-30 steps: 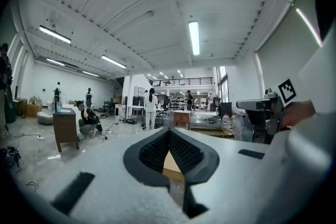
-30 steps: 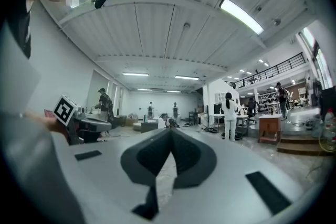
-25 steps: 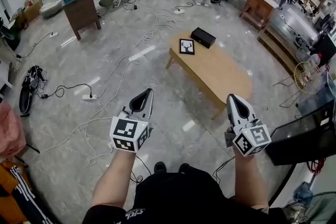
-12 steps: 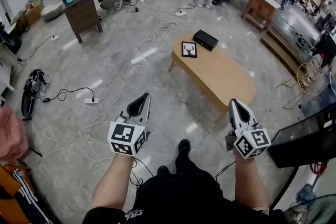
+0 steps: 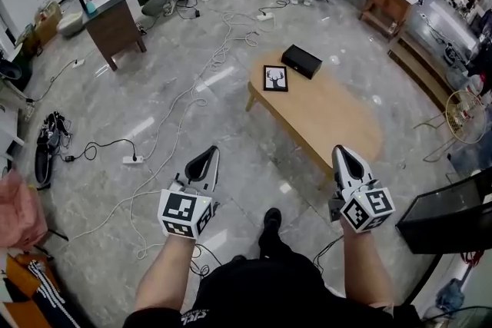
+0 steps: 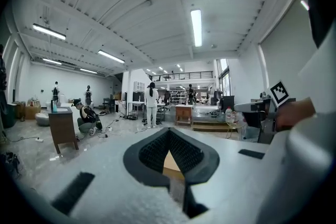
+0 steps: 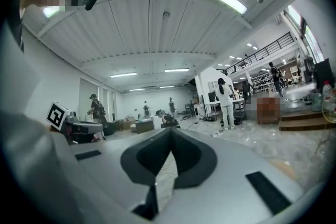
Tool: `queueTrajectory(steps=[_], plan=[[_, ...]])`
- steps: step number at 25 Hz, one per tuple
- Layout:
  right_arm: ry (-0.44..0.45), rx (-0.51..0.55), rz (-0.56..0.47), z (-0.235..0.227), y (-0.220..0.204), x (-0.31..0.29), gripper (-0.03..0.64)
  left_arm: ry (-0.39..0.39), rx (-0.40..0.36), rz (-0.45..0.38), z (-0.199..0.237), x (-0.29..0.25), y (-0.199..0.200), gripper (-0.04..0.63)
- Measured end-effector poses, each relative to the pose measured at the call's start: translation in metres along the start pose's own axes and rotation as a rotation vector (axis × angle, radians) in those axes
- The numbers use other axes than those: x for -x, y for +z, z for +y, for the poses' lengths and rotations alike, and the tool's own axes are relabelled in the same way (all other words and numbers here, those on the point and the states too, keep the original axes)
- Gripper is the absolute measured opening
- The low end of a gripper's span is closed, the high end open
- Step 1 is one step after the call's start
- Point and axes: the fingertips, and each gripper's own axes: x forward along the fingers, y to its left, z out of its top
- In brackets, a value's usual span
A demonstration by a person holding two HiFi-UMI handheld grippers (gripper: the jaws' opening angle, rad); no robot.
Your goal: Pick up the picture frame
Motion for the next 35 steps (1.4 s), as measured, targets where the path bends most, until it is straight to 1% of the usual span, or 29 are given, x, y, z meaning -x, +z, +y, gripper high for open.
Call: queueTrajectory(steps=[5,9,14,19,23,27,31,35], plan=[[0.005,-0.027,0.002,-0.055,0.006,-0.05,0.005,0.01,0.008,0.025,0.003,-0.07,0.005,0.008],[0.03,-0.037,0.004,-0.087,0.011,-0.084,0.005,0.005,0.0,0.046,0.004,-0.121,0.013,0.006],[0.051,-0.038,0.004,-0.119,0.011,-0.107,0.005,-0.001,0.044,0.036,-0.005,-0.168,0.025,0.006],[0.066,-0.049,0.011,-0.137,0.017,-0.123,0.006,0.003,0.041,0.016,-0.011,-0.198,0.043,0.006],[0.082,-0.036,0.017,-0.141,0.021,-0.137,0.005,0.009,0.059,-0.006,-0.004,-0.211,0.048,0.008],[0.074,-0.029,0.031,-0.151,0.02,-0.151,0.006,0.007,0.072,-0.017,0.004,-0.228,0.048,0.006],[0.059,-0.019,0.051,-0.162,0.019,-0.175,0.005,0.002,0.087,-0.018,0.022,-0.251,0.046,0.006],[0.049,-0.023,0.059,-0.173,0.021,-0.215,0.005,-0.002,0.107,-0.001,0.053,-0.285,0.041,0.008]])
